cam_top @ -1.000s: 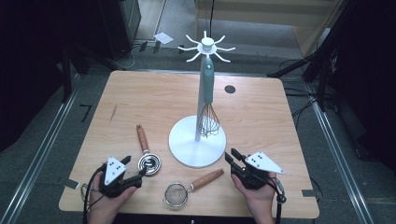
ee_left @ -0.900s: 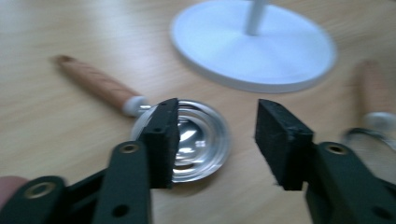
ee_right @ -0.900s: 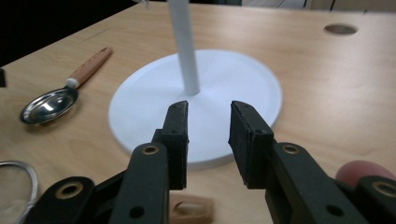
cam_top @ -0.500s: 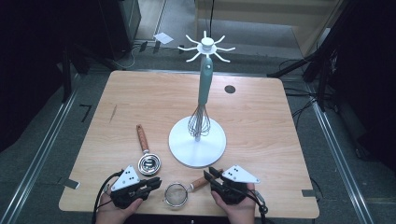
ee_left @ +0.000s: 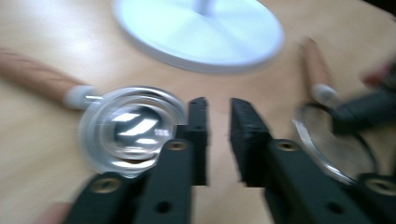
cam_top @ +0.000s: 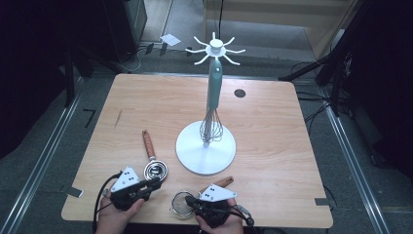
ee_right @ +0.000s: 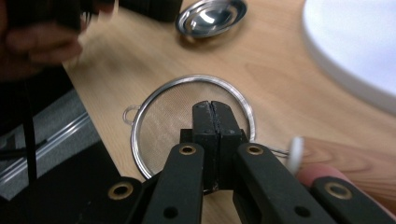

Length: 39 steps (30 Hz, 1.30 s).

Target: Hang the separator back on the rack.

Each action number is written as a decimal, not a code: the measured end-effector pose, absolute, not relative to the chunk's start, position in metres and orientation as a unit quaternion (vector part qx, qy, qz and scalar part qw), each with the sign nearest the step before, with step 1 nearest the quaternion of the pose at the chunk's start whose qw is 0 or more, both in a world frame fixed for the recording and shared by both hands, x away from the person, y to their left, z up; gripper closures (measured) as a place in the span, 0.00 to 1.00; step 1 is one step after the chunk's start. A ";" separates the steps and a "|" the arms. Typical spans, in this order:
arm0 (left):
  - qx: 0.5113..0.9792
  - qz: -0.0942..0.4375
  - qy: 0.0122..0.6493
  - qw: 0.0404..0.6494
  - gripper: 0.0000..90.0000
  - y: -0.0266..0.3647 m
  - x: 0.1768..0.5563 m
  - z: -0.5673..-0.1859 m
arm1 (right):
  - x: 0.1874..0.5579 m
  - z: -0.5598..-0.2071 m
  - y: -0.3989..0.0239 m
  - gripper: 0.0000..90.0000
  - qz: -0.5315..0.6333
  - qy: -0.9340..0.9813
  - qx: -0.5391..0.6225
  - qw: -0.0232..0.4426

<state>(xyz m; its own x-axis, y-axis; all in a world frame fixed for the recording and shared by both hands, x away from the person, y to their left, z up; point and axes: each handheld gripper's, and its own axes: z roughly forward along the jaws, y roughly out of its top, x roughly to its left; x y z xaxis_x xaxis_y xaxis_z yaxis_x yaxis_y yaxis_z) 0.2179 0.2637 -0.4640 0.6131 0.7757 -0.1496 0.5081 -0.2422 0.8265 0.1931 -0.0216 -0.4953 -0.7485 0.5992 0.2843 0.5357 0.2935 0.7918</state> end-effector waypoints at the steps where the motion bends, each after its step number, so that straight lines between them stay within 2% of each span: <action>1: 0.757 0.156 0.441 0.456 0.71 0.271 0.221 -0.464 | 0.193 -0.497 -0.021 1.00 0.476 0.804 0.356 0.036; 2: 0.738 0.166 0.469 0.456 0.56 0.278 0.224 -0.464 | 0.193 -0.498 -0.020 1.00 0.472 0.805 0.359 0.037; 3: 0.722 0.179 0.490 0.455 0.48 0.284 0.226 -0.464 | 0.193 -0.498 -0.021 1.00 0.469 0.805 0.360 0.038; 6: 0.697 0.210 0.524 0.441 0.37 0.301 0.233 -0.465 | 0.195 -0.500 -0.024 1.00 0.464 0.805 0.367 0.037; 11: 0.679 0.247 0.555 0.413 0.25 0.314 0.240 -0.468 | 0.196 -0.499 -0.032 1.00 0.456 0.804 0.379 0.043; 22: 0.672 0.279 0.563 0.392 0.19 0.318 0.246 -0.472 | 0.209 -0.497 -0.066 1.00 0.446 0.786 0.422 0.070; 39: 0.665 0.273 0.574 0.392 0.20 0.323 0.248 -0.473 | 0.231 -0.498 -0.112 1.00 0.424 0.761 0.479 0.106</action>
